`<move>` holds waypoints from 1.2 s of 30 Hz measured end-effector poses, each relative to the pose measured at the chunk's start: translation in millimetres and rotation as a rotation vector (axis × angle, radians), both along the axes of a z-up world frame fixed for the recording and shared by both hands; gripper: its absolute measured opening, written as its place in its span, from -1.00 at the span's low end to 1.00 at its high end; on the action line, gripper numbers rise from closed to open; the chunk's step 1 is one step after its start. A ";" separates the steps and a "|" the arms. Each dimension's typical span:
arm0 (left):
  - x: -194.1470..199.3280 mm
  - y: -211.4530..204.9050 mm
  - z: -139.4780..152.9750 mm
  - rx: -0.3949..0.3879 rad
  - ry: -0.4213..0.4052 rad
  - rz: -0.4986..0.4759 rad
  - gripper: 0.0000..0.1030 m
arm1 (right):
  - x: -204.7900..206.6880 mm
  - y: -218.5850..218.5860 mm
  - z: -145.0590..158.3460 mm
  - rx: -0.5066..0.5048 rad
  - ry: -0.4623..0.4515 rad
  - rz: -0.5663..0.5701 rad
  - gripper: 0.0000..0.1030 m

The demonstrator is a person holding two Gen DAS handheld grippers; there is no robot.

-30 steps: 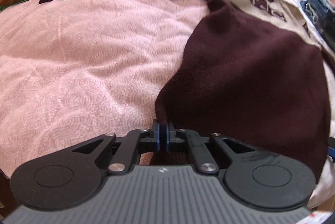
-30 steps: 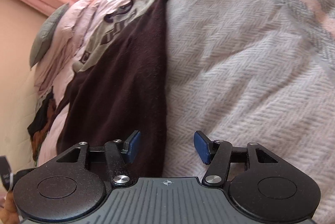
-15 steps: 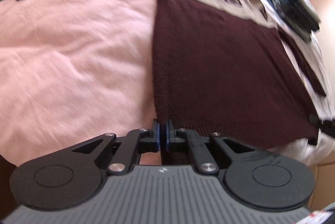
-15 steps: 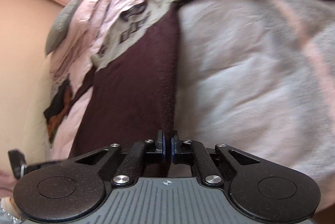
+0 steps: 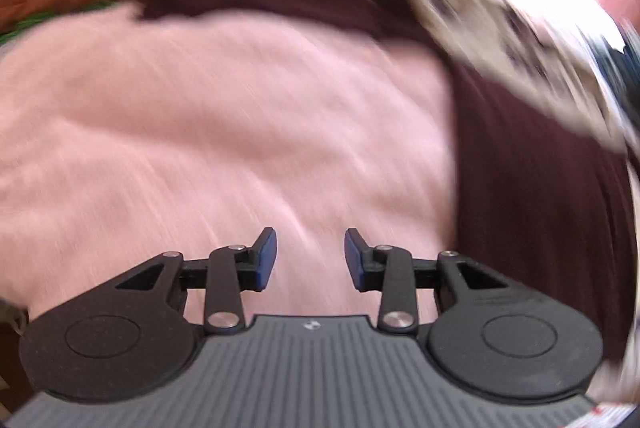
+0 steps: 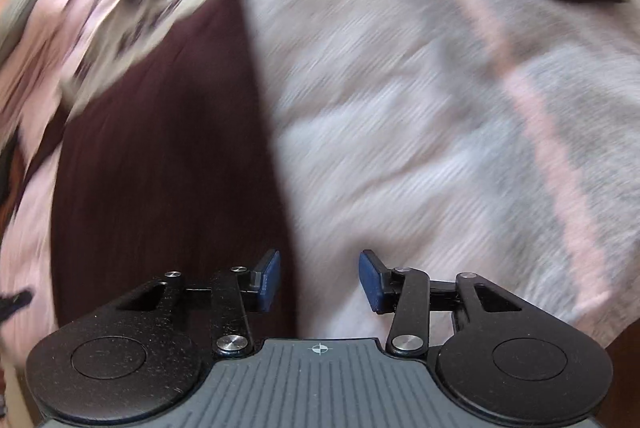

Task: Fold large clothes

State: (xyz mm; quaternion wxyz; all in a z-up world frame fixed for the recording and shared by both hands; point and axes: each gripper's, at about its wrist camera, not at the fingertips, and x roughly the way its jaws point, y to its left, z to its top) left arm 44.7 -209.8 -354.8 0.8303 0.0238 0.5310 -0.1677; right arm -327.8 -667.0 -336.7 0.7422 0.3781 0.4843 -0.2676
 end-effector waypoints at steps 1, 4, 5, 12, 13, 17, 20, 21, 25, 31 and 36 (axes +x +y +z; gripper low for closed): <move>25.5 4.7 0.0 -0.036 -0.023 0.079 -0.32 | -1.4 -9.7 1.3 -0.005 -0.001 -0.066 -0.21; 90.1 15.8 -3.4 -0.140 -0.054 0.274 -0.29 | 6.0 -19.6 4.5 -0.004 -0.021 -0.189 -0.21; 112.0 20.1 -6.7 -0.174 -0.058 0.333 -0.27 | 8.3 -20.9 6.2 -0.014 -0.020 -0.206 -0.21; 208.7 55.1 -56.2 -0.335 0.039 0.653 -0.19 | 33.2 -9.4 5.5 -0.088 0.067 -0.185 -0.21; 213.1 58.2 -63.3 -0.349 0.046 0.690 -0.20 | 31.4 -4.8 3.9 -0.093 0.072 -0.186 -0.21; 224.1 71.3 -70.7 -0.418 0.042 0.771 -0.18 | 45.9 2.2 -4.2 -0.102 0.076 -0.200 -0.21; 225.9 81.6 -68.8 -0.434 0.029 0.780 -0.18 | 50.3 6.4 -4.9 -0.101 0.076 -0.211 -0.21; 225.3 85.4 -68.4 -0.433 0.017 0.792 -0.18 | 51.2 7.1 -5.4 -0.100 0.079 -0.213 -0.21; 232.4 95.6 -76.8 -0.418 0.019 0.834 -0.19 | 51.0 9.6 -7.8 -0.100 0.097 -0.220 -0.21; 239.1 80.2 -56.4 -0.190 -0.153 0.681 -0.94 | 55.3 12.3 -10.4 -0.123 0.118 -0.216 -0.21; 220.1 92.8 -48.6 0.014 -0.236 0.599 -0.88 | 55.4 8.9 -10.7 -0.136 0.099 -0.222 -0.21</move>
